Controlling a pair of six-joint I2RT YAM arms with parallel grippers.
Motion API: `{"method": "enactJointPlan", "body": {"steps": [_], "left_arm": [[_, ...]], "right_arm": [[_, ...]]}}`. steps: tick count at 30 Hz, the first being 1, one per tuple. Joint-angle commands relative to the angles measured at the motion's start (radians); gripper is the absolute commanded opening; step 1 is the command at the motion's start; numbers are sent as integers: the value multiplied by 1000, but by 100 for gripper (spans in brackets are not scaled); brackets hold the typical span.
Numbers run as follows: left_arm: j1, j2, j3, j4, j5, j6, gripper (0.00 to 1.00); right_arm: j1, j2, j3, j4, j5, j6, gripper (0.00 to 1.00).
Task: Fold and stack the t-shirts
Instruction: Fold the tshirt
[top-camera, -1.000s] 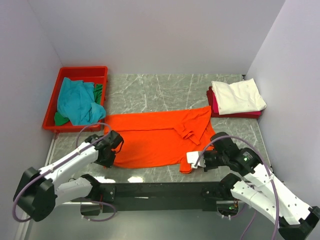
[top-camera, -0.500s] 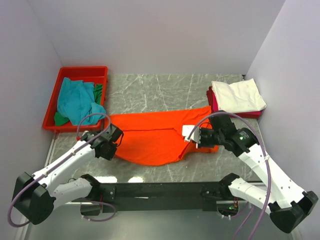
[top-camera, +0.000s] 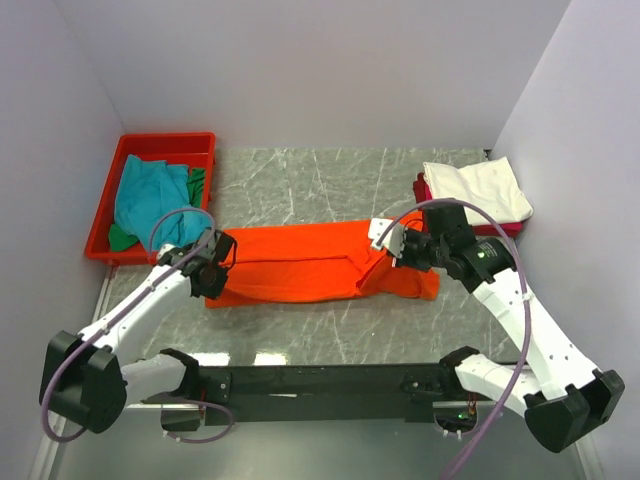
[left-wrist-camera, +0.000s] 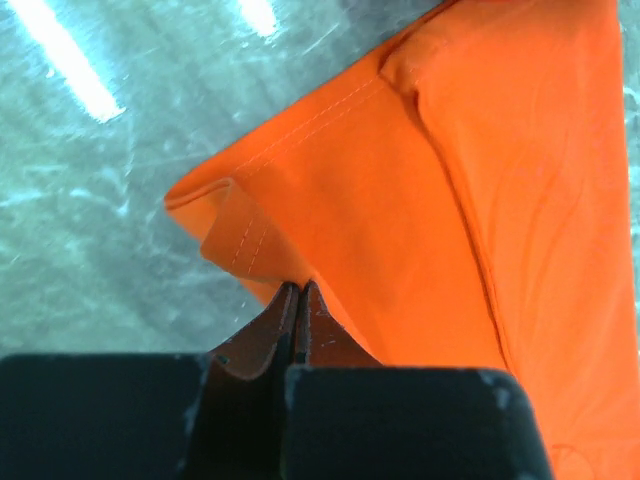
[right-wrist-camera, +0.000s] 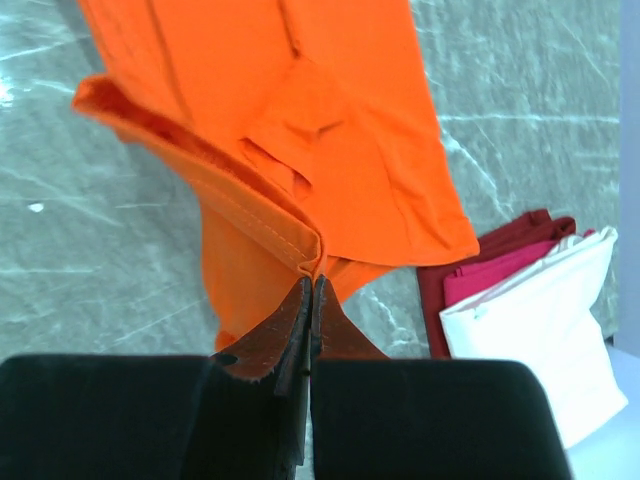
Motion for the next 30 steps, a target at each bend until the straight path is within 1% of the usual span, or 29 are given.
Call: {"method": "enactJointPlan", "body": {"steps": [1, 5, 14, 30], "left_arm": [[28, 47, 53, 81, 6, 82, 0], [36, 130, 93, 110, 2, 101, 0], [50, 213, 136, 136, -9, 121, 0], [88, 265, 136, 170, -12, 125, 1]], "right_arm": [[-34, 19, 53, 71, -15, 15, 0], [-56, 67, 72, 108, -23, 25, 0], [-99, 171, 113, 163, -31, 33, 0], [-192, 347, 184, 220, 9, 44, 0]]}}
